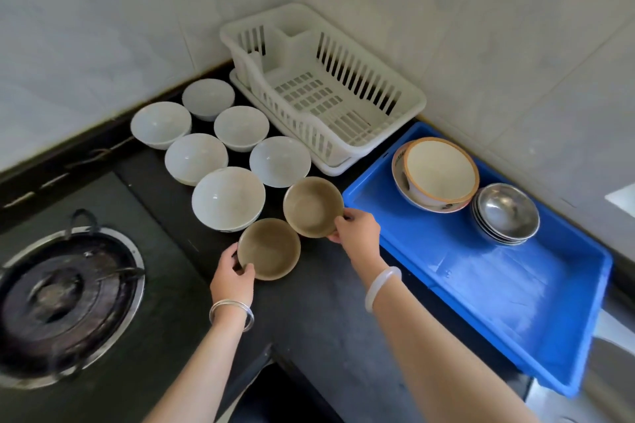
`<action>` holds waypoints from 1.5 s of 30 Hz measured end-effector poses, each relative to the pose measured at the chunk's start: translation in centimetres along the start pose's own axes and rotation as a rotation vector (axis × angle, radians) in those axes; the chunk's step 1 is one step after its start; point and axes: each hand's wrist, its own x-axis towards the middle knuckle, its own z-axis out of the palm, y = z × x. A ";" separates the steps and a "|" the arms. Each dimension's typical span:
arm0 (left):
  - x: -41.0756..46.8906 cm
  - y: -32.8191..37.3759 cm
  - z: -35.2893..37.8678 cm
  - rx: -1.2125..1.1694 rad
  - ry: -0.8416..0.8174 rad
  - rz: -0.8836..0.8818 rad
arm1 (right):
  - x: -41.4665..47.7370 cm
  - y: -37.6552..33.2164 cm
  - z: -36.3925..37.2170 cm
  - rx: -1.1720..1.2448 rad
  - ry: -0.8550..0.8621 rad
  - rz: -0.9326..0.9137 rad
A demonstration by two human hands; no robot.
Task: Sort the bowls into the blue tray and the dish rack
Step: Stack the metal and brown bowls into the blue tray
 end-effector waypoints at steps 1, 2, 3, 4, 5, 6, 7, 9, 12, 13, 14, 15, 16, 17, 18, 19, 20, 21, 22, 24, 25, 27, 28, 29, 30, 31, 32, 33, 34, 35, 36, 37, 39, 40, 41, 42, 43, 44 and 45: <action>0.2 -0.2 0.0 -0.025 -0.017 -0.006 | -0.7 -0.2 -0.3 0.000 -0.014 -0.019; 0.4 -0.4 -0.1 -0.061 -0.034 -0.015 | -1.3 -0.4 -0.5 -0.014 -0.042 -0.028; 0.6 -0.5 -0.1 -0.103 -0.052 -0.026 | -2.1 -0.5 -0.5 -0.044 -0.076 -0.034; 0.7 -0.6 -0.1 -0.152 -0.065 -0.035 | -2.7 -0.5 -0.3 -0.083 -0.109 -0.041; 0.7 -0.5 -0.2 -0.210 -0.071 -0.050 | -3.3 -0.4 0.0 -0.124 -0.138 -0.048; 0.7 -0.4 -0.2 -0.277 -0.072 -0.074 | -3.8 -0.3 0.4 -0.167 -0.160 -0.053; 0.7 -0.4 -0.2 -0.344 -0.072 -0.107 | -4.2 -0.2 0.9 -0.205 -0.175 -0.055; 0.8 -0.4 -0.2 -0.432 -0.069 -0.163 | -4.6 -0.1 1.8 -0.262 -0.186 -0.055; 0.9 -0.4 -0.3 -0.446 -0.077 -0.158 | -4.6 -0.3 3.0 -0.330 -0.190 -0.061; 0.9 -0.5 -0.3 -0.432 -0.083 -0.145 | -4.6 -0.4 3.2 -0.350 -0.184 -0.068; 1.0 -0.5 -0.3 -0.406 -0.088 -0.131 | -4.6 -0.4 3.5 -0.367 -0.175 -0.076; 1.1 -0.6 -0.3 -0.376 -0.093 -0.121 | -4.6 -0.4 3.7 -0.382 -0.168 -0.083; 1.2 -0.8 -0.2 -0.345 -0.098 -0.116 | -4.6 -0.4 3.9 -0.392 -0.163 -0.092; 1.3 -1.0 -0.2 -0.321 -0.104 -0.109 | -4.6 -0.3 4.1 -0.399 -0.160 -0.100; 1.4 -1.2 -0.3 -0.298 -0.106 -0.102 | -4.5 -0.2 4.3 -0.401 -0.157 -0.106; 1.5 -1.3 -0.3 -0.275 -0.106 -0.096 | -4.4 -0.1 4.4 -0.401 -0.155 -0.109; 1.6 -1.4 -0.4 -0.256 -0.105 -0.094 | -4.2 0.1 4.5 -0.404 -0.152 -0.112; 1.7 -1.4 -0.4 -0.250 -0.104 -0.095 | -4.0 0.3 4.5 -0.413 -0.150 -0.119; 1.7 -1.4 -0.4 -0.254 -0.105 -0.099 | -3.8 0.6 4.6 -0.424 -0.151 -0.124; 1.7 -1.2 -0.5 -0.264 -0.115 -0.105 | -3.4 0.9 4.6 -0.417 -0.182 -0.103; 1.7 -1.1 -0.5 -0.265 -0.121 -0.108 | -3.2 1.1 4.5 -0.381 -0.216 -0.064; 1.5 -0.8 -0.5 -0.260 -0.129 -0.106 | -3.0 1.3 4.4 -0.263 -0.302 0.048; 1.4 -0.6 -0.4 -0.250 -0.130 -0.098 | -3.0 1.4 4.3 -0.208 -0.332 0.086; 1.2 -0.4 -0.4 -0.237 -0.132 -0.088 | -3.0 1.5 4.0 -0.174 -0.339 0.100; 1.1 -0.1 -0.3 -0.231 -0.139 -0.073 | -3.0 1.7 3.6 -0.151 -0.331 0.102; 0.9 0.4 -0.2 -0.237 -0.152 -0.053 | -3.0 1.8 3.1 -0.128 -0.313 0.097; 0.6 1.0 0.0 -0.248 -0.173 -0.031 | -3.1 1.9 2.5 -0.102 -0.286 0.088; 0.3 1.7 0.4 -0.261 -0.199 -0.007 | -3.1 1.9 1.7 -0.072 -0.253 0.078; -0.1 2.6 0.8 -0.274 -0.230 0.014 | -3.2 1.9 0.7 -0.040 -0.214 0.068; -0.4 3.5 1.4 -0.286 -0.263 0.033 | -3.4 1.9 -0.5 -0.006 -0.172 0.059; -0.9 4.4 2.1 -0.301 -0.299 0.050 | -3.5 1.9 -1.8 0.028 -0.129 0.046; -1.5 5.3 2.8 -0.313 -0.340 0.068 | -3.7 1.9 -3.2 0.064 -0.087 0.029; -2.8 7.1 4.8 -0.315 -0.432 0.112 | -4.0 2.3 -6.2 0.147 0.002 0.007; -3.6 7.9 5.9 -0.306 -0.483 0.132 | -4.1 2.5 -7.8 0.191 0.050 0.008; -4.5 8.6 7.1 -0.296 -0.536 0.149 | -4.2 2.9 -9.4 0.235 0.100 0.010; -5.4 9.2 8.5 -0.285 -0.592 0.160 | -4.3 3.4 -11.0 0.277 0.148 0.012; -6.3 9.8 9.9 -0.268 -0.650 0.169 | -4.3 3.9 -12.6 0.310 0.198 0.019; -7.4 10.2 11.3 -0.245 -0.707 0.177 | -4.4 4.6 -14.2 0.338 0.252 0.035; -8.4 10.6 12.9 -0.216 -0.757 0.186 | -4.5 5.3 -15.7 0.360 0.306 0.056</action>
